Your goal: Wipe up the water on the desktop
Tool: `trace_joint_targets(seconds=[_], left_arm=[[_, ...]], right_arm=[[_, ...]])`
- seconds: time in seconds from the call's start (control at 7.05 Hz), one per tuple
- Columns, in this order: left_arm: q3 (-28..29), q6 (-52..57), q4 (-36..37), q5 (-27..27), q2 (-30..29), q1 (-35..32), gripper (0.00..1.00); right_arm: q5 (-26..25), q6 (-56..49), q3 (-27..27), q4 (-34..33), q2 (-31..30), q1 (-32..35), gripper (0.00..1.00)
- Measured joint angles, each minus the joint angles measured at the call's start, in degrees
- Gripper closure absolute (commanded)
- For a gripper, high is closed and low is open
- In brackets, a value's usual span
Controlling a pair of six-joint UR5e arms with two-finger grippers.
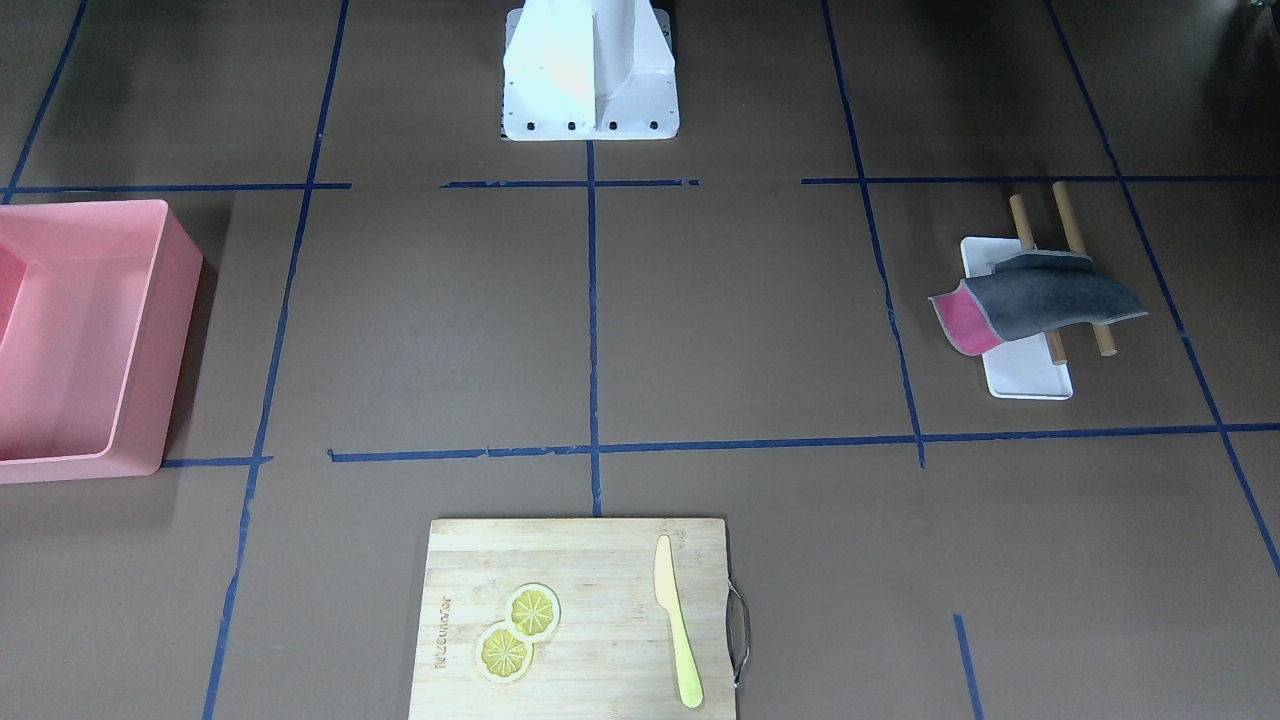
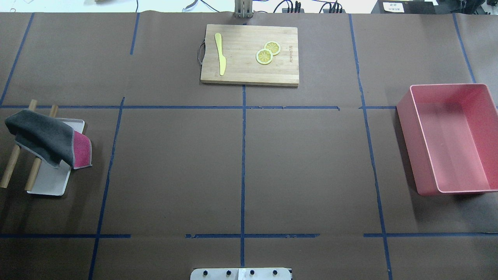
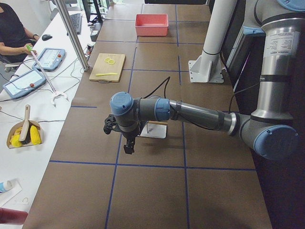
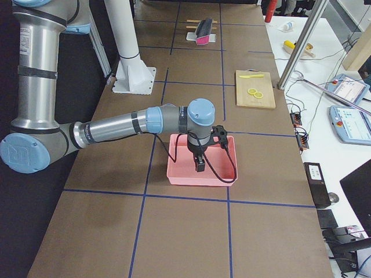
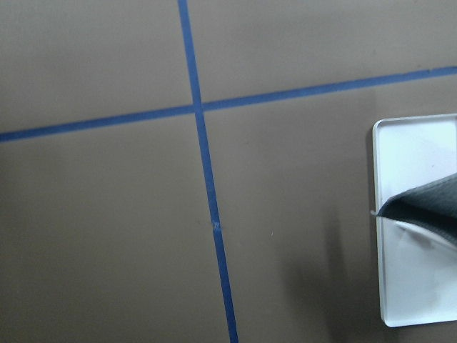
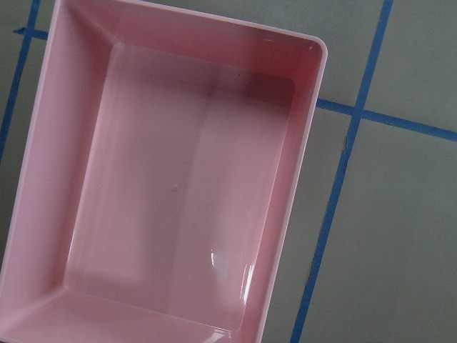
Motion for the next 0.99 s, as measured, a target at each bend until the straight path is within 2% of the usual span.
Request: trace_joint_targets(seconds=[0.99], left_arm=[[-0.2, -0.1, -0.9, 1.9, 0.3, 0.0, 0.0]], right_arm=[[0.2, 0.1, -0.1, 0.1, 0.1, 0.1, 0.0]])
